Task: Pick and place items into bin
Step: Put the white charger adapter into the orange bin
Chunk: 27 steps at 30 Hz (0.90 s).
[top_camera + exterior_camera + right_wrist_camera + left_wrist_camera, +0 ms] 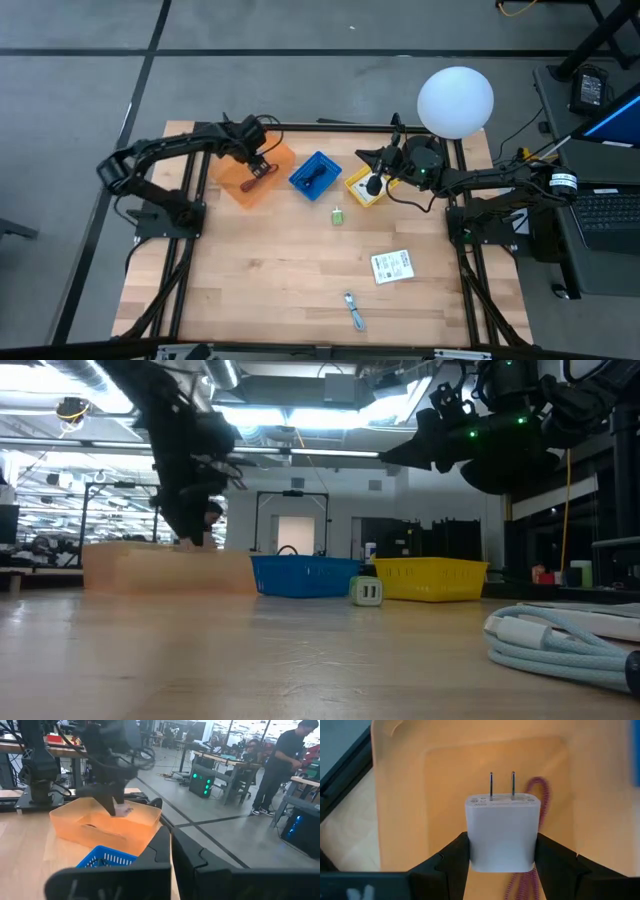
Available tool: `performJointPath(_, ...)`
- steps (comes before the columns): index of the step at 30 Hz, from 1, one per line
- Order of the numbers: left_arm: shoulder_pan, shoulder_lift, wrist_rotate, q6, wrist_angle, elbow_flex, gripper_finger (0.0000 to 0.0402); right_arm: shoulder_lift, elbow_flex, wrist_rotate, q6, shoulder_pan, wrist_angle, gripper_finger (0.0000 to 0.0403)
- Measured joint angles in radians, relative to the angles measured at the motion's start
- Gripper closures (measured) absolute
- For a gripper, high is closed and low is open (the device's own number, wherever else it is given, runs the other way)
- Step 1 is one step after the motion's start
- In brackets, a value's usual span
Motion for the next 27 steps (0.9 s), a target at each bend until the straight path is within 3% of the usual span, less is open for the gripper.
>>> performJointPath(12,0.038,0.176,-0.016,0.033,0.0,0.033,0.0218,0.0,0.0,0.0,-0.002,0.0,-0.039,0.0402)
performJointPath(27,0.037,0.188,-0.031,0.042,0.008,0.033,0.0184,0.0,0.0,0.0,0.03,0.0,-0.088,0.0402)
